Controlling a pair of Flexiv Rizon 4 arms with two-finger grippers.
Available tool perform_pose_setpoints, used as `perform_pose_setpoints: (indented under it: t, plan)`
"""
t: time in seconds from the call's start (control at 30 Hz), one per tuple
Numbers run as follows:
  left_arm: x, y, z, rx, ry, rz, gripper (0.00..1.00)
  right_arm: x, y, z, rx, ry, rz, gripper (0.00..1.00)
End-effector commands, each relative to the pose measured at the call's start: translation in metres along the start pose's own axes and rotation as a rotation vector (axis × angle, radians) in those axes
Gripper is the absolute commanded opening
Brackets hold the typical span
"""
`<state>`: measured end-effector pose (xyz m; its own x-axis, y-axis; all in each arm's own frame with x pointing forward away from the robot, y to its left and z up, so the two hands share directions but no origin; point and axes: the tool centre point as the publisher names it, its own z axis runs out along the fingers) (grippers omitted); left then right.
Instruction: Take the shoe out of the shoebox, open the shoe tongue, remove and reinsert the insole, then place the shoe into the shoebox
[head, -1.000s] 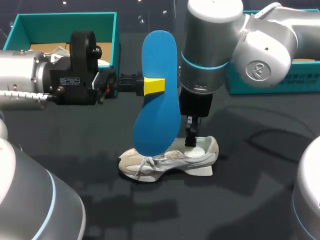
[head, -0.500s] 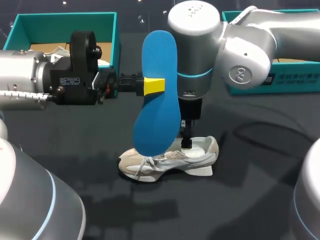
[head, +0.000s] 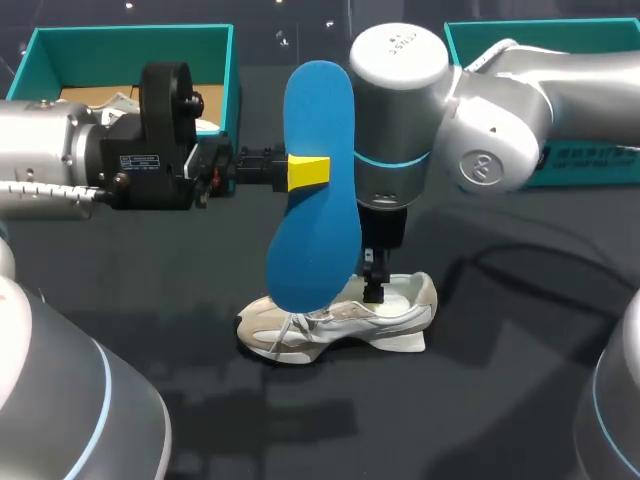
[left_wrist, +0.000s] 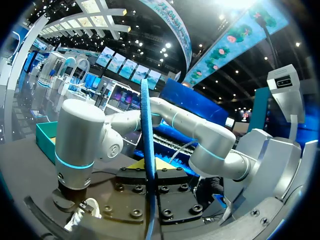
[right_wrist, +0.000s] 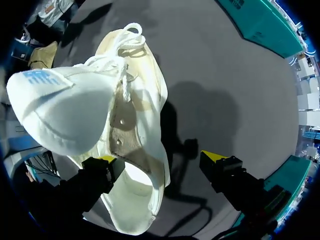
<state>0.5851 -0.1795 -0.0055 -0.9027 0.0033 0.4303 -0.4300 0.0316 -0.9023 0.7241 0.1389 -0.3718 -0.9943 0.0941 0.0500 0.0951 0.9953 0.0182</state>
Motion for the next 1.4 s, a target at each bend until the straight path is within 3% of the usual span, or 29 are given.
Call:
perform_pose_setpoints:
  t: [0.03, 0.27, 0.37, 0.5, 0.6, 0.67, 0.7, 1.07, 1.4]
  plan:
    - [-0.001, 0.0, 0.002, 0.0, 0.001, 0.0, 0.0, -0.005, 0.001, 0.01, -0.008, 0.017, -0.01, 1.0]
    - [-0.001, 0.0, 0.002, 0.0, 0.001, 0.0, 0.0, -0.008, 0.0, 0.019, -0.013, 0.054, -0.027, 1.0]
    - [-0.001, 0.0, 0.002, 0.0, 0.001, 0.0, 0.0, -0.008, 0.0, 0.022, -0.017, 0.065, -0.032, 0.93]
    - [-0.001, 0.0, 0.002, 0.0, 0.001, 0.0, 0.0, -0.008, 0.002, 0.025, -0.017, 0.077, -0.039, 0.5]
    - [-0.001, 0.0, 0.002, 0.0, 0.001, 0.0, 0.0, -0.007, 0.004, 0.027, -0.014, 0.087, -0.052, 0.3]
    - [-0.001, 0.0, 0.002, 0.0, 0.001, 0.0, 0.0, -0.006, 0.006, 0.027, -0.012, 0.09, -0.06, 0.03]
    - [-0.001, 0.0, 0.002, 0.0, 0.001, 0.0, 0.0, -0.006, 0.006, 0.027, -0.008, 0.093, -0.063, 0.0]
    - [-0.001, 0.0, 0.002, 0.0, 0.001, 0.0, 0.0, 0.0, 0.008, 0.018, 0.021, 0.117, -0.076, 0.0]
    - [-0.001, 0.0, 0.002, 0.0, 0.001, 0.0, 0.0, 0.006, 0.001, -0.005, 0.012, 0.126, -0.041, 0.0]
